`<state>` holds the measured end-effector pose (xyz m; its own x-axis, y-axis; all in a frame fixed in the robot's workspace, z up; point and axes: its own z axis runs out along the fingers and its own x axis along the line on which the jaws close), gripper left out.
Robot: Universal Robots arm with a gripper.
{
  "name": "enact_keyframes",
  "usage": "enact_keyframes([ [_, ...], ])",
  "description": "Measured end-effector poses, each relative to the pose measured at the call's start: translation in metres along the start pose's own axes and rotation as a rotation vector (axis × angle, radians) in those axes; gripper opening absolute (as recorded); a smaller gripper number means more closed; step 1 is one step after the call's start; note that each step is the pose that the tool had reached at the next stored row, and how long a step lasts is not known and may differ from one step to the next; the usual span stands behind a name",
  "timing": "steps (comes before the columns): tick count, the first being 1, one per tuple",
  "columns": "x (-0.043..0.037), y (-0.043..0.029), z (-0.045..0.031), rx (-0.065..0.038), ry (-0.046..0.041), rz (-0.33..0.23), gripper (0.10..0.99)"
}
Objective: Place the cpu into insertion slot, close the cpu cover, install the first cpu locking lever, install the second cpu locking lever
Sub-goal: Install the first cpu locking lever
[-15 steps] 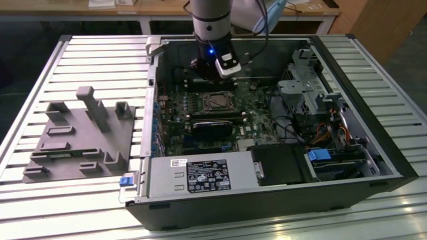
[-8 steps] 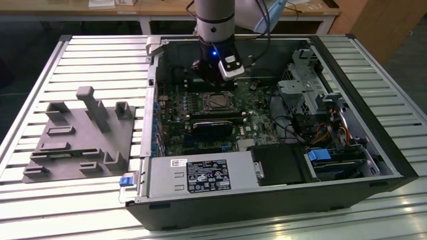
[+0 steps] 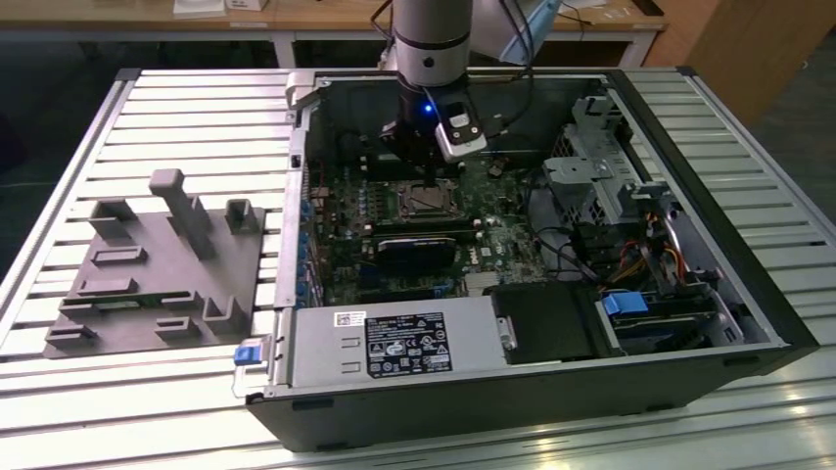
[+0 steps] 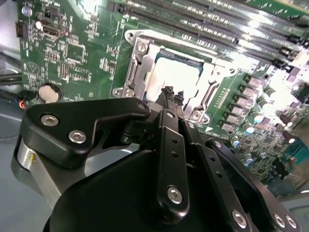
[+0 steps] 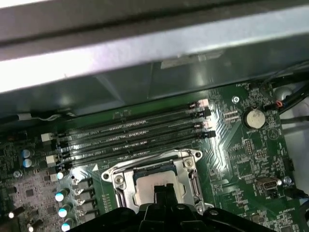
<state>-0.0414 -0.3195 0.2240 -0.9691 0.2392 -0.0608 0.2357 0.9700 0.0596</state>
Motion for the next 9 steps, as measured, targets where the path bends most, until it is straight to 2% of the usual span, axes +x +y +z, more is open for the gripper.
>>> enact_keyframes([
  [9,-0.0026,-0.009,0.0018,0.011,0.0095,0.0,0.102],
])
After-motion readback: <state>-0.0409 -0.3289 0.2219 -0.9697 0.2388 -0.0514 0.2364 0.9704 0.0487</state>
